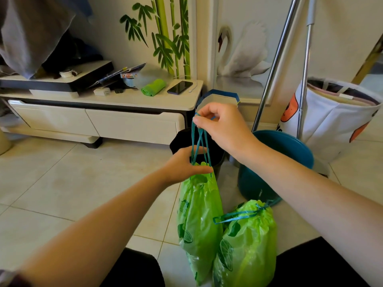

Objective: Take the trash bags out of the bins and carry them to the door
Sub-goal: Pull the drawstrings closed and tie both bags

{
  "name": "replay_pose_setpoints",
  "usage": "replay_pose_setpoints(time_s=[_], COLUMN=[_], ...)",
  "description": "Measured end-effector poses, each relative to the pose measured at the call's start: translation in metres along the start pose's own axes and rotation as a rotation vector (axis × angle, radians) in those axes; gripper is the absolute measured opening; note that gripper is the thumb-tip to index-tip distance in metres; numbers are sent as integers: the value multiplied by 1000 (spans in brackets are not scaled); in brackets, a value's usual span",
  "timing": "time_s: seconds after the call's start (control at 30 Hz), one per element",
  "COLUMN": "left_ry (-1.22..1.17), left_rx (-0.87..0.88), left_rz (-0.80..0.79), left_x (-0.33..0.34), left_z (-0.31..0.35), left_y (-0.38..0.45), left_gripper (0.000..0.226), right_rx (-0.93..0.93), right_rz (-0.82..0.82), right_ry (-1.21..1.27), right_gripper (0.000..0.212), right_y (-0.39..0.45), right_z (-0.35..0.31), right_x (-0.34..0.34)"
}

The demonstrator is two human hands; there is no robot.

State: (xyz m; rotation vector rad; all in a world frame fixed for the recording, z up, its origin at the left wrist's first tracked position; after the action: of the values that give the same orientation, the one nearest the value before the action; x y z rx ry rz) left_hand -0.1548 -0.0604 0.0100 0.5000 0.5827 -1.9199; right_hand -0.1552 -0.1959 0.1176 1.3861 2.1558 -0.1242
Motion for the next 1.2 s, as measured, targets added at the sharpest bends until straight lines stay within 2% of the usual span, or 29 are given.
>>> replay_pose_setpoints(time_s=[0.2, 0.27, 0.43, 0.5, 0.73, 0.8, 0.87, 1.0, 1.1, 1.2], left_ry=[89, 201, 277, 281, 312, 235, 123, -54, -45, -30], left_rx=[-45, -48, -21, -18, -61, -63, -37, 15, 74, 101], left_rz=[-34, -41, -23, -30, -167, -126, -62, 48, 80, 46], left_x=[20, 17, 6, 3, 6, -3, -14, -21, -8, 3], left_z=[-17, -24, -33, -33, -36, -37, -40, -31, -17, -13], left_y=[10, 9, 9, 12, 6, -1, -5, -8, -5, 0], left_gripper=[28, 15, 28, 24, 20, 34, 37, 19, 22, 23], right_rx=[-74, -70, -38, -20, 15, 46, 62, 69, 66, 65], right_rz=[-87, -66, 62, 94, 31, -8, -18, 5, 8, 29], right_ry=[-5, 69, 352, 446, 366, 348, 362, 446, 441, 441], right_gripper=[11, 11, 9, 11, 10, 11, 11, 8, 6, 6], right_y=[-2, -2, -2, 0, 2, 2, 2, 4, 5, 5], right_z=[-13, -14, -16, -16, -2, 4, 9, 15, 17, 20], right_x=[4, -1, -18, -20, -18, -23, -27, -30, -31, -34])
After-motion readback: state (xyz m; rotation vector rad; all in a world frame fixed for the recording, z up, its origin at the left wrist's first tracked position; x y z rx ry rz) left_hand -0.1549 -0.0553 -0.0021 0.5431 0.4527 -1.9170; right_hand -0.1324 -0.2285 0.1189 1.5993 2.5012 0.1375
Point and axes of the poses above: each hand's wrist, its own y-axis towards the middle knuckle, its own x-axis out of the palm, z = x × y, the point moved 1 cm from there along y, towards the middle knuckle, and after that the axes turned 13 degrees about -z, right-handed, at the moved point
